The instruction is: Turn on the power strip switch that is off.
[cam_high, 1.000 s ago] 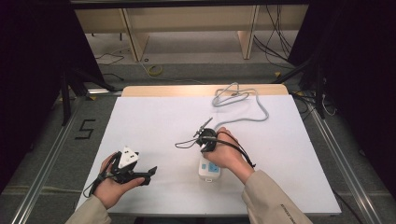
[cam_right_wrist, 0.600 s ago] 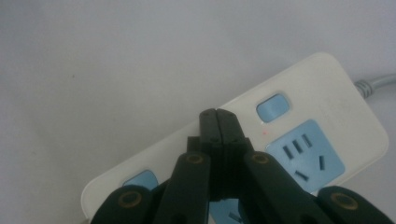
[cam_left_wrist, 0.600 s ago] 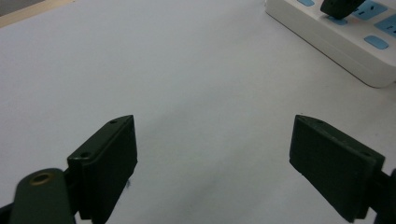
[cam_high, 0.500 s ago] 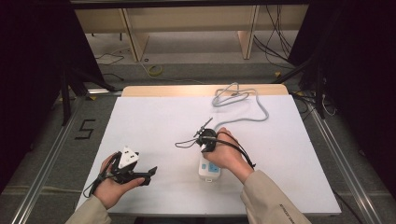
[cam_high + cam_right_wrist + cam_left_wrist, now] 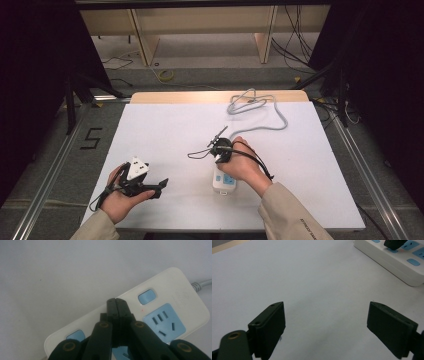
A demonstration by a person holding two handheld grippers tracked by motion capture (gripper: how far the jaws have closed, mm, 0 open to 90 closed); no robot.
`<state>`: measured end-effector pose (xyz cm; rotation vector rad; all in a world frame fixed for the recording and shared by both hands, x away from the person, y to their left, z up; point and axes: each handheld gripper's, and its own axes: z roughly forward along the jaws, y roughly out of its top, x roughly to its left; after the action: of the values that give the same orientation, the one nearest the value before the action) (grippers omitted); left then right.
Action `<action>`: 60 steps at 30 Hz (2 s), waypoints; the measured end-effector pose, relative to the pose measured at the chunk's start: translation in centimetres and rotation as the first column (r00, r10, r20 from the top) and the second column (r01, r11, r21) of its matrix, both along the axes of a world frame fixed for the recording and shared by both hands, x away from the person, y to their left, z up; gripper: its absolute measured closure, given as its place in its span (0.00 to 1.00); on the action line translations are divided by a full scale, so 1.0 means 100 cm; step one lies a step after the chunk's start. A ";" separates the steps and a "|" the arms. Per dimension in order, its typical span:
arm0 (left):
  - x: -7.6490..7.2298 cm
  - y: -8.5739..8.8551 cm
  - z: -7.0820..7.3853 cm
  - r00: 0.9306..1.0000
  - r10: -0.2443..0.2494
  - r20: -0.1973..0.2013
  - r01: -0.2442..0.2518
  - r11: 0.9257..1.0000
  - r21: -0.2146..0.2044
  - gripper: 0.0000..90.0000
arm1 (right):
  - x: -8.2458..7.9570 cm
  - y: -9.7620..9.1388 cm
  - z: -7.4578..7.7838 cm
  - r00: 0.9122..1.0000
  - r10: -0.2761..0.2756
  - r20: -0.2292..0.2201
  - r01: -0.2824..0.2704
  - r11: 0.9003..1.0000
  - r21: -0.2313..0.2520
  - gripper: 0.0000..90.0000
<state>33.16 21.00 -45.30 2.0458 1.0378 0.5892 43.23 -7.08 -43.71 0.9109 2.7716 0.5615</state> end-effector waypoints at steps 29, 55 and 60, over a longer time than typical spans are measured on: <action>0.000 0.000 0.000 1.000 -0.001 -0.005 0.001 1.000 0.004 0.16 | -0.002 -0.006 0.006 1.000 0.005 0.029 -0.006 0.999 0.045 1.00; 0.001 0.000 -0.001 1.000 -0.004 -0.013 0.004 1.000 0.008 0.16 | -0.007 -0.035 0.018 0.996 -0.034 0.081 0.022 0.989 0.148 0.92; 0.001 -0.001 -0.002 1.000 -0.003 -0.016 0.003 1.000 0.008 0.16 | -0.009 -0.041 0.021 0.995 -0.044 0.093 0.028 0.986 0.164 0.91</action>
<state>33.23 20.94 -45.45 2.0623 1.0429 0.5767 42.35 -11.17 -41.65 0.9382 2.6487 0.8130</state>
